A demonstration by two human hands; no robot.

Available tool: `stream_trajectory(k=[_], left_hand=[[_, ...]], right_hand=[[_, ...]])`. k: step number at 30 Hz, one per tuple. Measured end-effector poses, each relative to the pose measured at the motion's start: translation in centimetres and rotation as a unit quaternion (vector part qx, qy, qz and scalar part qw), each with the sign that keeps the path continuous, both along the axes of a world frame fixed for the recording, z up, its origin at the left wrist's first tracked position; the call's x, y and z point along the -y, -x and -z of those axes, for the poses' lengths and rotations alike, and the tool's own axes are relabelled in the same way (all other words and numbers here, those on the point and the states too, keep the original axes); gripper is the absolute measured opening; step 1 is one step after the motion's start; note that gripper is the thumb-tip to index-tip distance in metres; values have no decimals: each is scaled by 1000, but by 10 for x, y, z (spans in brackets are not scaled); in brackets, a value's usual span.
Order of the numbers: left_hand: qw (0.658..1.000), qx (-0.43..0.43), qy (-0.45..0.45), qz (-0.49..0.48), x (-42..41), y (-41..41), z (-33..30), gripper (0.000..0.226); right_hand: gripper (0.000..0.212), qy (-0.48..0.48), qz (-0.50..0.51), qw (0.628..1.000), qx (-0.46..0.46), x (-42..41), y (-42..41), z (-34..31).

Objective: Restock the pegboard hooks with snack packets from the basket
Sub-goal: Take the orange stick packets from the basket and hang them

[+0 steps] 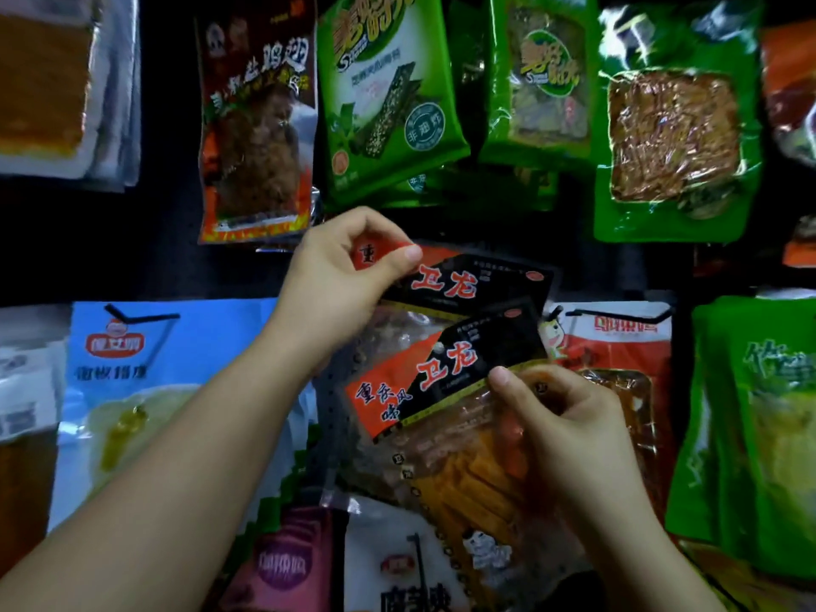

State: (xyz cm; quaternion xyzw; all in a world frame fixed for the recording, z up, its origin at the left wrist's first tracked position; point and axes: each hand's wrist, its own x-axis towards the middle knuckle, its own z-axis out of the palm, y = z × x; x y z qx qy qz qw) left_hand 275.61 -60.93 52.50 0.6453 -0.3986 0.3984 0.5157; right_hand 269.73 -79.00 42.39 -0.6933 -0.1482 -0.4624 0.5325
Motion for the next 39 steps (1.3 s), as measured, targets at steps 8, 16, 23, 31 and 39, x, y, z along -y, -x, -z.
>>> stream_trajectory(k=[8,16,23,31,39], left_hand=[[999,32,24,28,8,18,-18,19],[1000,-21,12,17,9,18,-24,25],[999,-47,10,20,2,16,-22,24],[999,-40,23,10,-1,18,-32,17],[998,-66,-1,-9,2,2,-20,17]], right_hand=[[50,-50,-21,998,19,-1,4,-12],[49,-95,-55,994,-26,-5,-5,-15],[37,-124,-111,984,-57,-12,-4,-12],[51,-157,-124,977,-74,-14,-6,-25],[52,-182,-140,967,-110,-12,-13,-12]])
